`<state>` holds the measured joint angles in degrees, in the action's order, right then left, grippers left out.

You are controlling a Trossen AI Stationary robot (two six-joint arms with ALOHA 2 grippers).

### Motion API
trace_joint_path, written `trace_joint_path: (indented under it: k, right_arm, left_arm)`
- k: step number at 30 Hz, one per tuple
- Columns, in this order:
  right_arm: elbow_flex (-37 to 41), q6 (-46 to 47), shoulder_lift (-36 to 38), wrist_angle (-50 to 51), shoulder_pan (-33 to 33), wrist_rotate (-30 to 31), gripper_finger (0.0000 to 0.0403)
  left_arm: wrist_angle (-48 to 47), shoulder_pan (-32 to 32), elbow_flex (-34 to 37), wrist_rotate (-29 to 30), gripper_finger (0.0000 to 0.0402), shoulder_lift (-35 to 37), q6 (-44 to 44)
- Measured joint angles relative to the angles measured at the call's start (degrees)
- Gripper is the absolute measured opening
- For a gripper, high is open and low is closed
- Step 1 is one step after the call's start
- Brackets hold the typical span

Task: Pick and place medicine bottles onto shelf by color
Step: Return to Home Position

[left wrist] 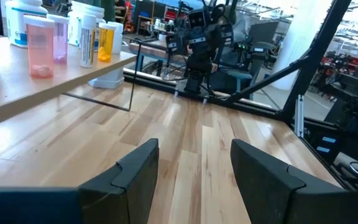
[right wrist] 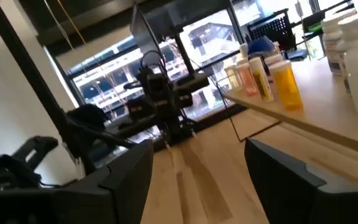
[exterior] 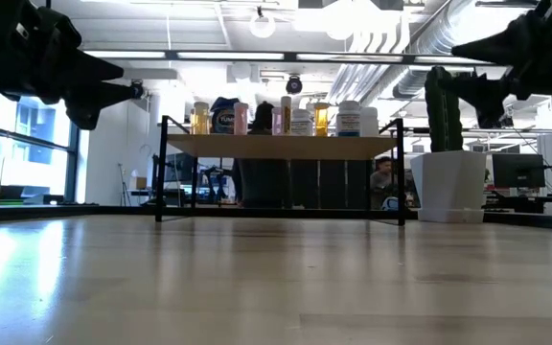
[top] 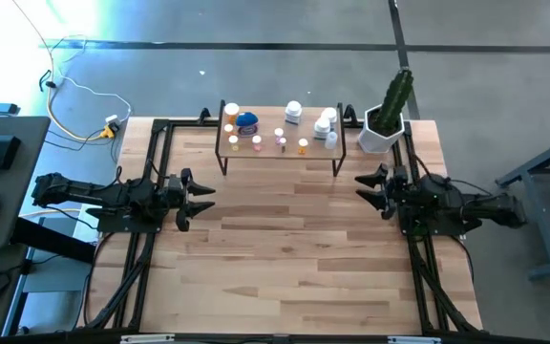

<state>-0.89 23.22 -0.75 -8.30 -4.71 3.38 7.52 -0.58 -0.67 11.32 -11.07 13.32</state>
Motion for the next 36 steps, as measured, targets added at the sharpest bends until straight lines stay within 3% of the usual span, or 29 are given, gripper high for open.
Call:
trace_joint_path:
  k: [7,36]
  right_arm:
    - [-0.1,2.7,0.0,7.2,0.0,4.0,0.0245]
    - [-0.1,3.8,-0.8,7.4,0.0,4.1,0.0245]
  left_arm:
    - [-0.1,0.0,0.0,-0.1,0.0188,0.0,0.0]
    - [-0.1,0.0,0.0,-0.1,0.0188,0.0,0.0]
